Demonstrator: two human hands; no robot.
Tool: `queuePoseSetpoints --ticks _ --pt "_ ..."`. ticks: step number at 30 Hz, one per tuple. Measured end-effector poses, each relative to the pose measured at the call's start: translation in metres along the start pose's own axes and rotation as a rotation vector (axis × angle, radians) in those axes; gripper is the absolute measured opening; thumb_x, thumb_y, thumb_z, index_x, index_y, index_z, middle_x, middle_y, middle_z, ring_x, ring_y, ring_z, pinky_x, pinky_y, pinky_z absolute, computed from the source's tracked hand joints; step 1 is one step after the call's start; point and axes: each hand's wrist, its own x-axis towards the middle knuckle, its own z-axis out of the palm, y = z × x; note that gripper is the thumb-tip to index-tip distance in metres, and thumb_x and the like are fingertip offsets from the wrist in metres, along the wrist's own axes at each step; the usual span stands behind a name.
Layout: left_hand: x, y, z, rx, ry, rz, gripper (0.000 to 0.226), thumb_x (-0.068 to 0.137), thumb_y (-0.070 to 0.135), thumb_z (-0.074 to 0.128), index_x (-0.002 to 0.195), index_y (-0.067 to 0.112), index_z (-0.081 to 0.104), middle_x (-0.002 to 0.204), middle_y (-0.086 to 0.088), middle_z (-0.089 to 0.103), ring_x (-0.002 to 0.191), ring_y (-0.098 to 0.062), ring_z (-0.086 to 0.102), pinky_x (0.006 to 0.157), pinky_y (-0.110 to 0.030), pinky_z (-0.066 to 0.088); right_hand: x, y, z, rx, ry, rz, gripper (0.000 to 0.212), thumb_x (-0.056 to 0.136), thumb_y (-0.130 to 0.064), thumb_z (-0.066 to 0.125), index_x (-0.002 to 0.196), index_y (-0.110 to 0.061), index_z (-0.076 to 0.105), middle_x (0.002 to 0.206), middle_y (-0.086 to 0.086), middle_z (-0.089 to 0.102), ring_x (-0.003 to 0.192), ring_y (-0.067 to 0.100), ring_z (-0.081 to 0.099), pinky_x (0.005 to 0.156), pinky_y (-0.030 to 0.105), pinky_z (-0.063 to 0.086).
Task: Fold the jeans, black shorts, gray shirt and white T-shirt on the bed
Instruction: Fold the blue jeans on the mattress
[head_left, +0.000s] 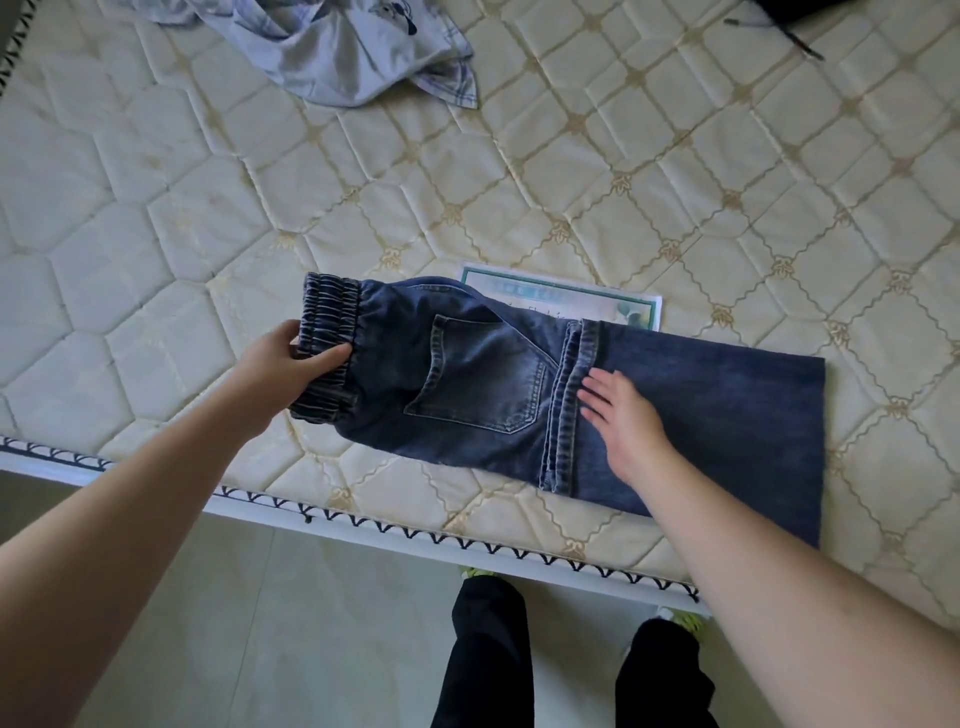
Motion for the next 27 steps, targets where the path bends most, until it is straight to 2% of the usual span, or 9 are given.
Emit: queuePoseSetpoints --ticks 2,4,10,14,16,20,23,25,27 --pt "-0.017 0.02 -0.002 -0.012 -0.069 0.072 0.031 0.075 0.043 0.08 0.1 0.041 0.062 0.089 0.007 0.075 0.078 -0.014 0.073 0.054 -0.026 0.057 0.002 -0.001 -0.001 0.015 0.08 -0.049 0.04 0.105 -0.03 0.034 0.119 -0.009 0.065 0.105 0.003 0.065 0.094 0.014 0.063 0.084 0.026 0.05" --pt "-0.034 0.04 -0.002 -0.03 -0.158 0.126 0.041 0.071 0.043 0.081 0.105 0.044 0.059 0.094 0.005 0.075 0.079 -0.016 0.074 0.053 -0.028 0.056 0.003 -0.004 -0.002 0.064 0.08 -0.065 0.041 0.105 -0.032 0.035 0.116 -0.008 0.067 0.097 0.005 0.067 0.089 0.015 0.063 0.081 0.026 0.052" --pt "-0.075 0.091 0.013 -0.024 -0.352 0.222 0.049 0.071 0.038 0.083 0.111 0.035 0.055 0.098 -0.006 0.074 0.088 -0.028 0.073 0.065 -0.039 0.06 0.009 -0.006 0.005 0.043 -0.218 0.068 0.055 0.106 -0.043 0.02 0.138 -0.009 0.049 0.136 0.008 0.055 0.121 0.017 0.052 0.106 0.028 0.034" --pt "-0.103 0.128 0.03 -0.044 -0.439 0.298 0.057 0.069 0.037 0.08 0.12 0.031 0.053 0.105 -0.006 0.073 0.097 -0.026 0.071 0.073 -0.039 0.06 0.012 -0.016 -0.004 0.082 -0.276 0.134 0.061 0.106 -0.046 0.018 0.144 -0.004 0.04 0.144 0.012 0.048 0.13 0.021 0.046 0.101 0.028 0.034" --pt "-0.119 0.146 0.046 0.065 -0.468 0.359 0.059 0.07 0.041 0.078 0.123 0.036 0.051 0.108 -0.001 0.072 0.101 -0.022 0.07 0.08 -0.043 0.058 0.011 -0.019 -0.006 0.104 -0.299 0.163 0.062 0.105 -0.046 0.019 0.146 -0.004 0.038 0.146 0.013 0.047 0.132 0.022 0.045 0.1 0.028 0.034" --pt "-0.15 0.174 0.09 0.37 -0.439 0.472 0.052 0.067 0.054 0.071 0.113 0.043 0.048 0.102 0.021 0.067 0.087 -0.007 0.069 0.074 -0.026 0.056 0.013 -0.022 -0.011 0.157 -0.358 0.223 0.066 0.104 -0.051 0.021 0.15 -0.006 0.032 0.151 0.013 0.041 0.137 0.023 0.041 0.115 0.036 0.027" --pt "-0.162 0.186 0.132 0.51 -0.424 0.515 0.038 0.071 0.052 0.069 0.095 0.041 0.042 0.093 0.022 0.062 0.079 0.0 0.063 0.064 -0.016 0.048 0.013 -0.021 -0.022 0.242 -0.465 0.276 0.071 0.1 -0.061 0.023 0.151 -0.013 0.034 0.152 0.012 0.04 0.141 0.027 0.036 0.12 0.047 0.018" --pt "-0.167 0.193 0.163 0.573 -0.436 0.528 0.036 0.074 0.048 0.069 0.093 0.043 0.038 0.091 0.02 0.062 0.077 0.002 0.061 0.063 -0.017 0.046 0.012 -0.023 -0.037 0.305 -0.51 0.241 0.065 0.1 -0.06 0.027 0.144 -0.016 0.046 0.145 0.014 0.048 0.137 0.031 0.042 0.117 0.05 0.025" --pt "-0.168 0.198 0.197 0.621 -0.44 0.538 0.037 0.075 0.047 0.068 0.097 0.038 0.04 0.094 0.012 0.065 0.079 -0.007 0.062 0.07 -0.03 0.052 0.008 -0.032 -0.061 0.352 -0.507 0.192 0.056 0.104 -0.054 0.028 0.134 -0.017 0.058 0.133 0.015 0.059 0.126 0.03 0.055 0.105 0.046 0.043"
